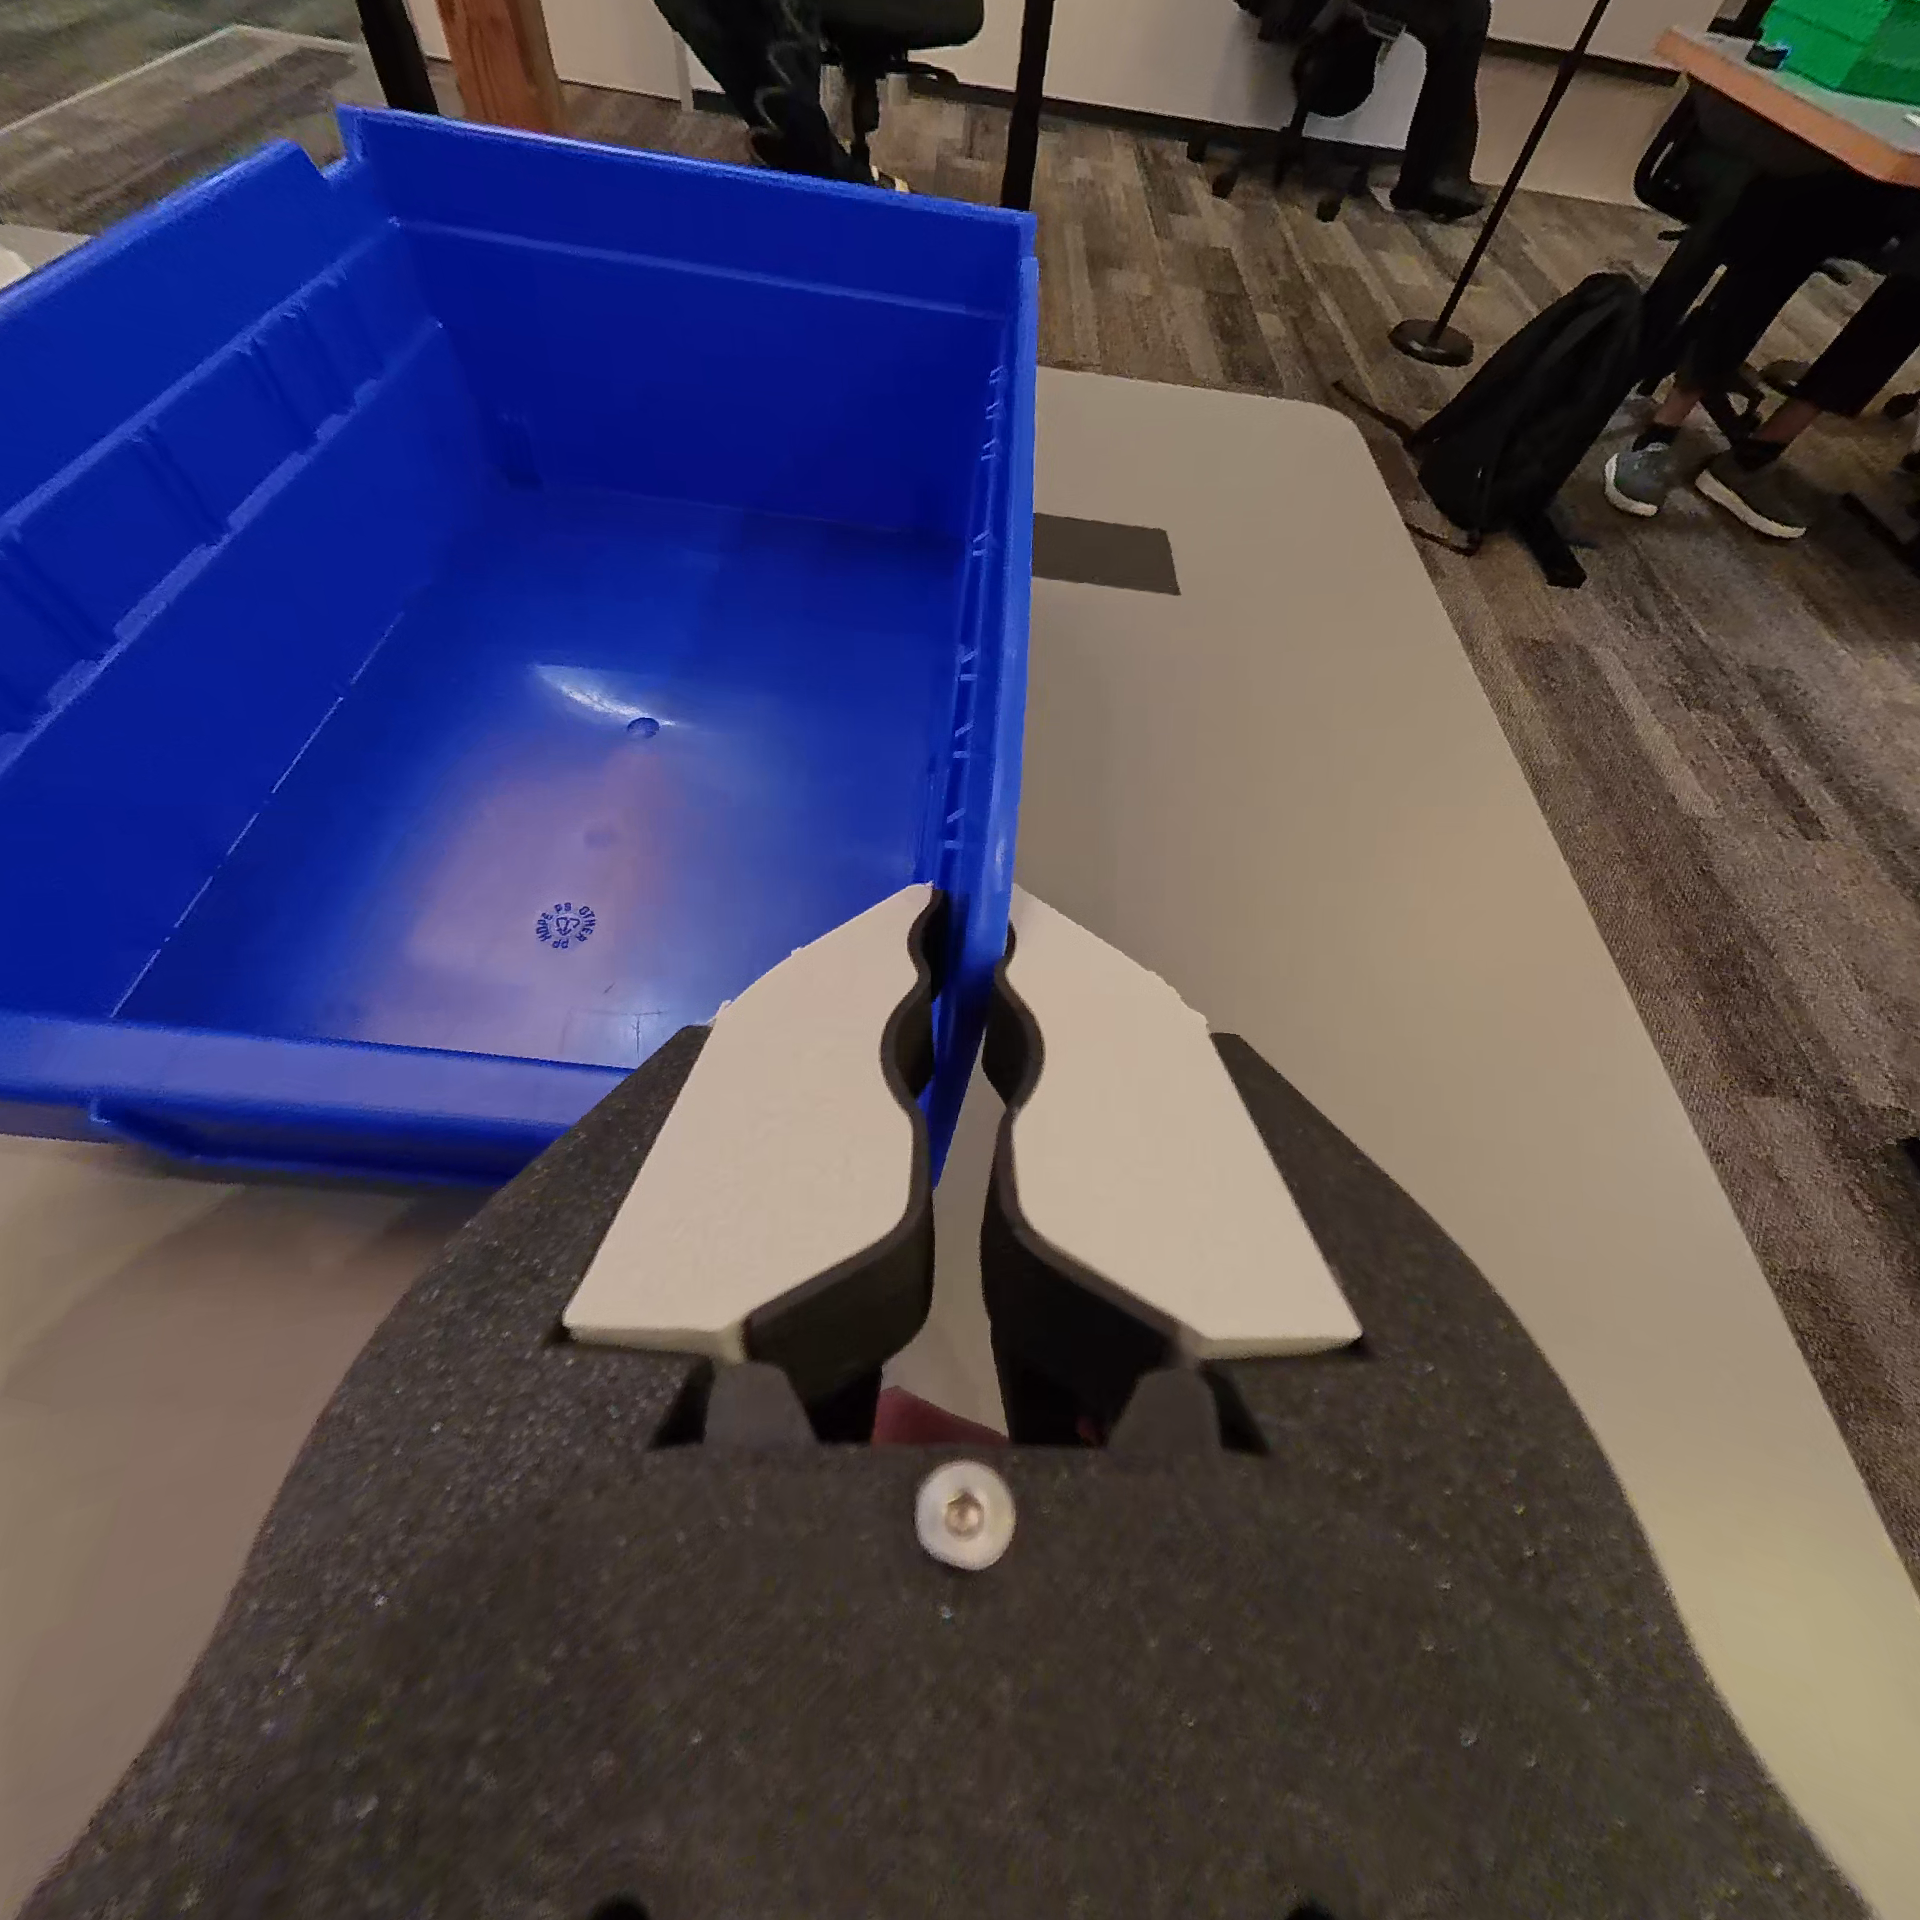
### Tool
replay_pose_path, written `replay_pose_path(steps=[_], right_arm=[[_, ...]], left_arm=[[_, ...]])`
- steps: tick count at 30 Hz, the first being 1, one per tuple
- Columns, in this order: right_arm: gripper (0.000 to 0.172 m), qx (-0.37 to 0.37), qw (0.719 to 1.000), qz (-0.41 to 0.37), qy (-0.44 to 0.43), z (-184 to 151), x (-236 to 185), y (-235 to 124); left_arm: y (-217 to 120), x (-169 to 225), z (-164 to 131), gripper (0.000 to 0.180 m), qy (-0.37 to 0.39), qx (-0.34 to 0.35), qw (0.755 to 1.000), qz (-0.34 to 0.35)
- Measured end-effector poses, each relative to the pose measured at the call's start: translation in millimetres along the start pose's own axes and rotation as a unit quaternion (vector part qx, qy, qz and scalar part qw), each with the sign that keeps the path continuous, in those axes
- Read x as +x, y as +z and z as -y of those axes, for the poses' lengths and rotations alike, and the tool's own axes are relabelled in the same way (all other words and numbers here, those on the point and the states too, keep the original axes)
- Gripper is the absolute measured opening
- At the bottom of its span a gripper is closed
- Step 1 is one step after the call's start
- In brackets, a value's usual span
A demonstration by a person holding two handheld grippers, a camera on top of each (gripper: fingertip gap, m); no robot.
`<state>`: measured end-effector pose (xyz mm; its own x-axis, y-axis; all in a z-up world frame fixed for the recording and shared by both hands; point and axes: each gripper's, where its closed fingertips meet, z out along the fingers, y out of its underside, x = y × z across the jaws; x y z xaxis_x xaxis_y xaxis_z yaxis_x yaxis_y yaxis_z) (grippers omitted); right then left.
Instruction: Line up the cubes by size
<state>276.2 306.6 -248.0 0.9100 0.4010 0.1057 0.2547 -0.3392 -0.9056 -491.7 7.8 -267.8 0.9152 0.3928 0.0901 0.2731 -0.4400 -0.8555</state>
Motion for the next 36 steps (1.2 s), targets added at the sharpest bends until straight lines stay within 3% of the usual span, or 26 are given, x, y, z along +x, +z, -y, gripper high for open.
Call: replay_pose_path(steps=[14,36], right_arm=[[0.004,0.002,1.000,0.005,-0.002,14,12,33],[0.004,0.013,1.000,0.015,0.002,14,13,35]], left_arm=[[8,-5,5,0.002,0.001,-0.001,1.000,-0.001],[12,-14,8,0.002,-0.003,0.000,1.000,-0.007]])
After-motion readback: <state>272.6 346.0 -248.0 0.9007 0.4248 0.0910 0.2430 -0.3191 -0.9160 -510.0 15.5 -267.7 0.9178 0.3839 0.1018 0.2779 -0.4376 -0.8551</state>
